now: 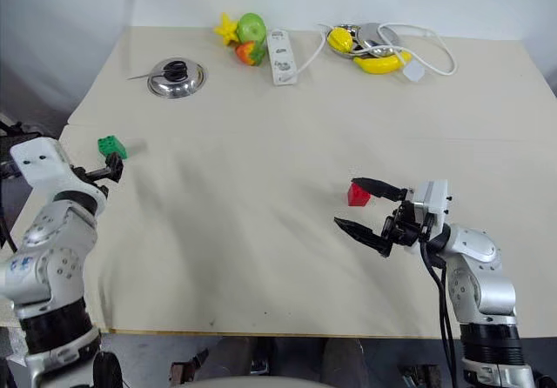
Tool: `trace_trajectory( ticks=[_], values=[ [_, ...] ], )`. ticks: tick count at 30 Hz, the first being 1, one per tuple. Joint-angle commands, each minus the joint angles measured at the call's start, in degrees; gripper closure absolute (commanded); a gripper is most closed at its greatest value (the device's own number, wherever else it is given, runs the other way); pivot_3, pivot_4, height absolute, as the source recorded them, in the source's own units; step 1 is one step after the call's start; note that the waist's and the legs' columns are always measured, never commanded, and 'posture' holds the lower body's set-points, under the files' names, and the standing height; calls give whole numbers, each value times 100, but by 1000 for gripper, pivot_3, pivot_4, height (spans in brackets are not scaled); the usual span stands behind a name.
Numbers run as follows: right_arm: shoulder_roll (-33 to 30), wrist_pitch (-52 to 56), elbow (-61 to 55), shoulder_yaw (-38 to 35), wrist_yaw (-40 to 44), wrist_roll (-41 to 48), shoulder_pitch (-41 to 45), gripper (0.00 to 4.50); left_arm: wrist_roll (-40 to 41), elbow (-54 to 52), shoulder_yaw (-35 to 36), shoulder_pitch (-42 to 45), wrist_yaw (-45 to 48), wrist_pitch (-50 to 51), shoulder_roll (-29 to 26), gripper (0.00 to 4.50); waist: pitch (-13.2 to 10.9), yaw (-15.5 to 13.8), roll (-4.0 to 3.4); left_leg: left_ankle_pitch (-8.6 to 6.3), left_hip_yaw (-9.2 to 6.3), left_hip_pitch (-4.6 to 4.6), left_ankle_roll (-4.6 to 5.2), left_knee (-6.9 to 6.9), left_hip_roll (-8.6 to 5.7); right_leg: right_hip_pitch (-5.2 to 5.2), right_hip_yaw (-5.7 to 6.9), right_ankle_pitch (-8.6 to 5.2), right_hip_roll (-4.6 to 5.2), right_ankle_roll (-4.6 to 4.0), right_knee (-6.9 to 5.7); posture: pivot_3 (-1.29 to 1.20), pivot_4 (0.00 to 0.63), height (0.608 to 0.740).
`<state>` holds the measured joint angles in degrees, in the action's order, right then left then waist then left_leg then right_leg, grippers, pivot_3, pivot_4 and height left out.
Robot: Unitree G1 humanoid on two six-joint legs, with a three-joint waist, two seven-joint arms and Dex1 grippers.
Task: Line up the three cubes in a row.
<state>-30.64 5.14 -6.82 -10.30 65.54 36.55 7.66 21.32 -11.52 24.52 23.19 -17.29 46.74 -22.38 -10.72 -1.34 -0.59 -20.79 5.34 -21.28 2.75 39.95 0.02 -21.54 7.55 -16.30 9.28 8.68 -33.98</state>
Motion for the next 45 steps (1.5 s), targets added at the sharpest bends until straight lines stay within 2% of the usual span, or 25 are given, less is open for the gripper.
trace_trajectory(
  ticks=[1, 8, 13, 16, 24, 26, 29, 30, 32, 35, 37, 39, 45],
  values=[
    [80, 1, -321, -35, -75, 126, -98, 20, -428, 805, -162, 562, 46, -384, -156, 0, 0, -13, 6, 2, 0, -1, -3, 0, -4, 1, 0, 0, -4, 0, 3, 0, 150, 740],
    [230, -56, -449, 71, -188, 86, -187, 20, -1005, 2874, -491, 1679, 290, -1143, -306, 0, -1, -7, 13, 3, 0, -1, -6, -1, -12, 1, 0, 0, -7, 0, 5, 0, 150, 740],
    [301, -116, -476, 122, -217, 45, -252, 20, -1125, 3542, -503, 1992, 335, -1274, -308, 0, -3, 10, 15, 4, 1, -1, -6, -5, -10, 0, 1, 0, -10, 1, 7, 0, 150, 740],
    [322, -193, -486, 51, -248, 38, -373, 0, -1136, 3421, -422, 1916, 264, -1263, -250, 522, -3, 6, 16, 4, 0, -1, -6, -4, -9, 0, 1, 0, -10, 1, 7, 0, 150, 740],
    [297, -393, -451, 1, -282, -37, -603, 0, -1145, 3506, -508, 1737, 700, -1700, -292, 3004, -2, -3, 18, 4, 0, -1, -6, -1, -9, 1, 0, 0, -7, 1, 4, 0, 150, 740],
    [215, -427, -490, -104, -291, -46, -695, 0, -930, 3294, -618, 1645, 1405, -2018, -279, 3012, -2, -3, 19, 4, 0, -1, -6, -1, -9, 1, 1, 0, -7, 1, 3, 0, 150, 740],
    [-22, -363, -624, -486, -287, 90, -941, 0, -197, 2500, -1081, 1261, 3959, -3053, -339, 3012, -3, -18, 20, 4, 1, -3, -6, -1, -6, -1, 1, 0, -6, 1, 4, 0, 150, 740],
    [-150, -326, -661, -660, -219, 159, -1086, 0, 91, 2093, -1361, 1065, 4988, -3228, -437, 3012, -3, -19, 20, 4, 1, -5, -6, -1, -5, -1, 2, 0, -3, 1, 5, 0, 150, 740],
    [-338, -270, -685, -922, -97, 274, -1335, 0, 334, 1579, -1885, 776, 6374, -3372, -668, 3012, -3, -16, 20, 3, 0, -8, -7, -2, 2, -2, 2, 0, 4, 1, 8, 0, 150, 740],
    [-524, -293, -552, -1438, 39, 364, -1839, 0, -116, 1867, -2958, 913, 7937, -4024, -856, 3012, -1, -11, 15, 3, 11, -1, -7, -3, -14, 1, -2, 0, 1, 1, 13, 0, 150, 740],
    [-552, -323, -444, -1661, 76, 405, -2031, 0, -505, 2455, -3415, 1224, 8356, -4511, -743, 3012, 3, -14, 9, 4, 23, 2, -6, -4, -20, 7, 3, 0, -5, 2, 13, 0, 150, 740],
    [-552, -396, -295, -1891, 86, 384, -2215, 0, -906, 3454, -3743, 1749, 8436, -5058, -330, 3012, 0, -11, 14, 11, 31, 3, -3, -2, -15, 7, -2, 3, -8, 7, 13, 0, 150, 740],
    [-340, -405, -599, -2046, -116, 419, -2537, 0, -1614, 5579, -3980, 2920, 8300, -5914, 416, 3012, -5, 4, 23, 26, 29, 1, 2, -1, -9, -3, -14, 12, -4, 22, 13, 0, 150, 740]
  ],
)
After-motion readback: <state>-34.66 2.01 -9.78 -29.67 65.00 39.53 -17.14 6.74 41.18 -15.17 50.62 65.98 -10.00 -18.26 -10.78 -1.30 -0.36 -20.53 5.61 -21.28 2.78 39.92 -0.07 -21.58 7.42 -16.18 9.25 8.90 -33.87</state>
